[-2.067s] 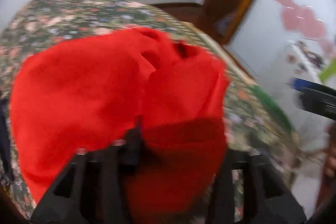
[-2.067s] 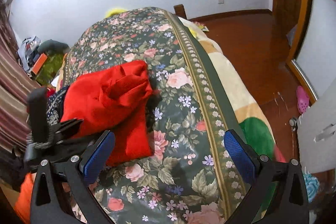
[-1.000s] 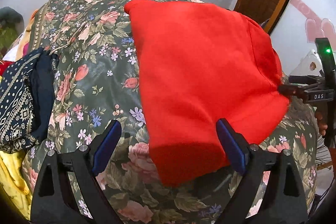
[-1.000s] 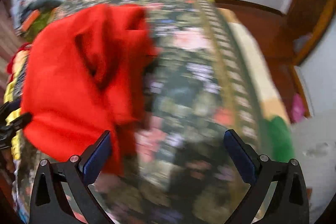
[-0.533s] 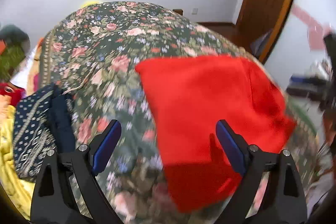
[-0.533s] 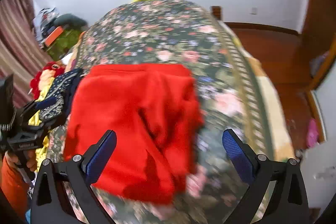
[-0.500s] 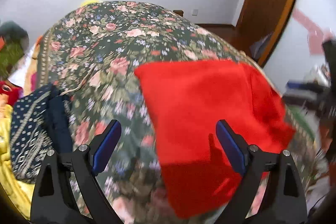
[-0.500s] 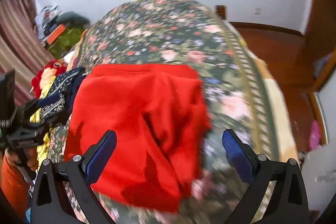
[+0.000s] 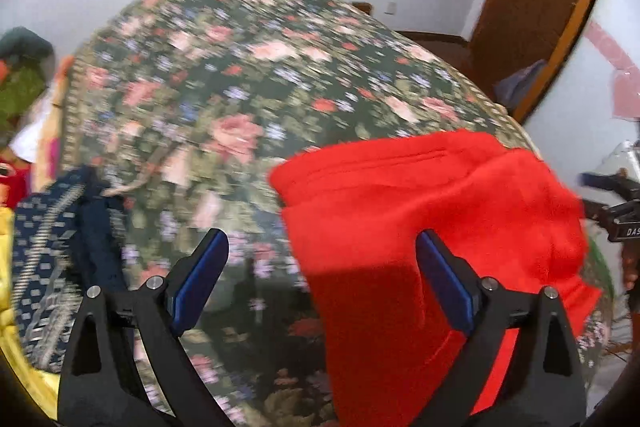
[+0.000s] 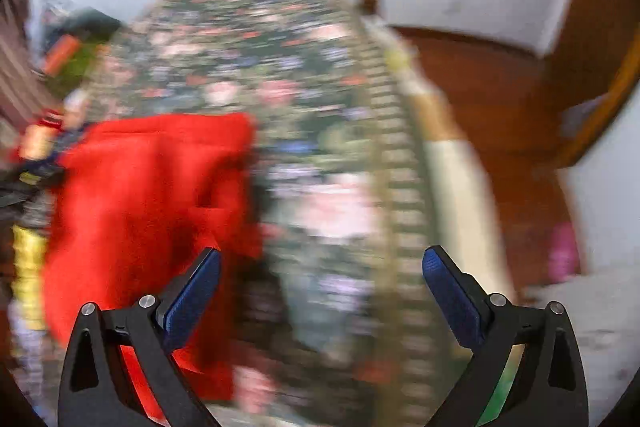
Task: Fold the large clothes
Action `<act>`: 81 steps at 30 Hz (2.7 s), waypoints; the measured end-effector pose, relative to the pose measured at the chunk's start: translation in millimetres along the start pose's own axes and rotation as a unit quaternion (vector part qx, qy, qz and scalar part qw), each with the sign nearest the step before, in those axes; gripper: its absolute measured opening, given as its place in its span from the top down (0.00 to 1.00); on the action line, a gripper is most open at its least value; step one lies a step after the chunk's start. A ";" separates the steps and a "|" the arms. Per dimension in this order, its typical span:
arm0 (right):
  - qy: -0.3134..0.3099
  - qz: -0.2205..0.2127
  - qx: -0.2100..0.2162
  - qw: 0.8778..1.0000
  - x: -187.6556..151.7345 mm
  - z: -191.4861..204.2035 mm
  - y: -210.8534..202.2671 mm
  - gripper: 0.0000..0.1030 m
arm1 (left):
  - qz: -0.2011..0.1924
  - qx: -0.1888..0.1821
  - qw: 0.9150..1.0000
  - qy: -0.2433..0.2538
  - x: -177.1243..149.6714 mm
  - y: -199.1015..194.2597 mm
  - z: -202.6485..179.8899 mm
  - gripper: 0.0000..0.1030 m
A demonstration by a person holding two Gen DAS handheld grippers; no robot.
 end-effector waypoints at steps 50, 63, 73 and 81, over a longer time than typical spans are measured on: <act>0.005 -0.036 0.367 0.930 72.7 227.0 -61.8 0.69 | -0.109 -0.211 0.967 -0.089 9.5 -127.4 40.3 0.65; -0.061 -0.027 0.401 0.914 116.3 438.8 -44.3 0.69 | -0.141 -0.112 0.973 -0.144 -13.6 -182.8 215.5 0.65; -0.064 0.070 0.380 0.920 111.4 551.7 88.6 0.69 | -0.047 -0.064 0.966 -0.247 -61.4 -93.9 347.1 0.63; -0.100 0.084 0.340 0.931 99.6 546.5 137.1 0.44 | -0.015 -0.096 0.944 -0.314 -98.6 -42.7 387.9 0.40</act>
Point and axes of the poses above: each gripper's, at about its wrist camera, not at the fingertips, and y roughly the way its jaws point, z to its left, x to its top, the point moved 6 cm from there along y, roughly the way its jaws point, and after that the axes turned 1 degree about -y, right-handed, at the moved point
